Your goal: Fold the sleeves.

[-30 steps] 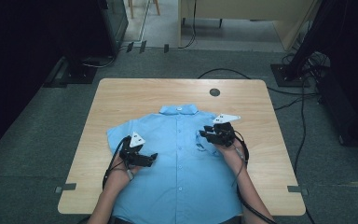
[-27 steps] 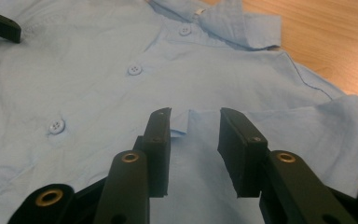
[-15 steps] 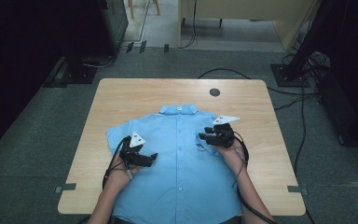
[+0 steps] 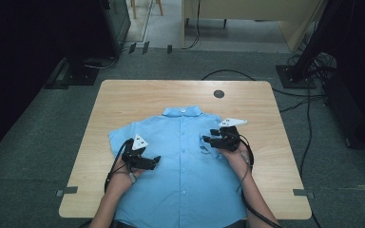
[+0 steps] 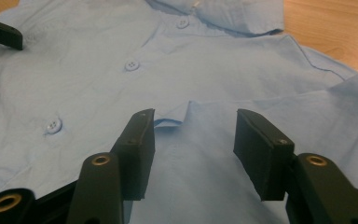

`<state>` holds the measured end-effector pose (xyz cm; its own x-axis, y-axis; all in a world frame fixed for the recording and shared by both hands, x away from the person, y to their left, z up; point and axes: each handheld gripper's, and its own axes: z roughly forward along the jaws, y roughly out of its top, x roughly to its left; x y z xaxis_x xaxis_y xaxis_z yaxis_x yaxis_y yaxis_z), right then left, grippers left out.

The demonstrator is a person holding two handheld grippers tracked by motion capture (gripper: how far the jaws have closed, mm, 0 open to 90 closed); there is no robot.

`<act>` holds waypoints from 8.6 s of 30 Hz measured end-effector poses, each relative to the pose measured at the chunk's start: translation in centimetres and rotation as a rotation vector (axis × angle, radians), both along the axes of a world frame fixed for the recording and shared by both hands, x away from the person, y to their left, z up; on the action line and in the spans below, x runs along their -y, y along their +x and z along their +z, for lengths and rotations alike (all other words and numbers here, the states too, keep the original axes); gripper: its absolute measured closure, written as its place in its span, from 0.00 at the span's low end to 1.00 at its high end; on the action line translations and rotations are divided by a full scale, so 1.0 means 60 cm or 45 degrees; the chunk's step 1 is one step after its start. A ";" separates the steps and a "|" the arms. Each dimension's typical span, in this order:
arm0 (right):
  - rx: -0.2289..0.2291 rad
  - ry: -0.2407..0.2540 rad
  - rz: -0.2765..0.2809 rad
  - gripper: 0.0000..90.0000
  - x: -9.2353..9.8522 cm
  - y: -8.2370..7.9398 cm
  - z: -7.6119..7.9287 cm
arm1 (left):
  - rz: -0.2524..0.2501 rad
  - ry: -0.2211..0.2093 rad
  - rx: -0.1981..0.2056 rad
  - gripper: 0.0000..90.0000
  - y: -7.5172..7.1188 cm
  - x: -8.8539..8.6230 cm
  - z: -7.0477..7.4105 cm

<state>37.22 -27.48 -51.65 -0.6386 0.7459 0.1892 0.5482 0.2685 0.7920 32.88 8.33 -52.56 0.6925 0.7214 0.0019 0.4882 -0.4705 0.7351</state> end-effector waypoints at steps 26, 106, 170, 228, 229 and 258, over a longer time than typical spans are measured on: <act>-0.010 -0.045 0.027 0.33 0.050 -0.006 0.003 | -0.004 0.002 0.000 0.11 0.000 0.000 0.000; -0.007 -0.162 -0.054 0.17 0.162 -0.016 -0.013 | -0.010 0.003 -0.002 0.11 0.000 0.000 0.000; 0.022 -0.265 -0.071 0.10 0.182 -0.026 -0.018 | 0.022 -0.109 0.015 0.12 0.036 -0.058 0.042; 0.014 -0.266 -0.134 0.10 0.180 -0.033 -0.018 | 0.074 -0.115 0.092 0.16 0.094 -0.134 0.045; 0.015 -0.266 -0.133 0.10 0.180 -0.033 -0.018 | 0.071 -0.134 0.089 0.16 0.095 -0.135 0.045; 0.018 -0.268 -0.140 0.10 0.180 -0.035 -0.018 | 0.082 -0.148 0.050 0.24 0.116 -0.155 0.028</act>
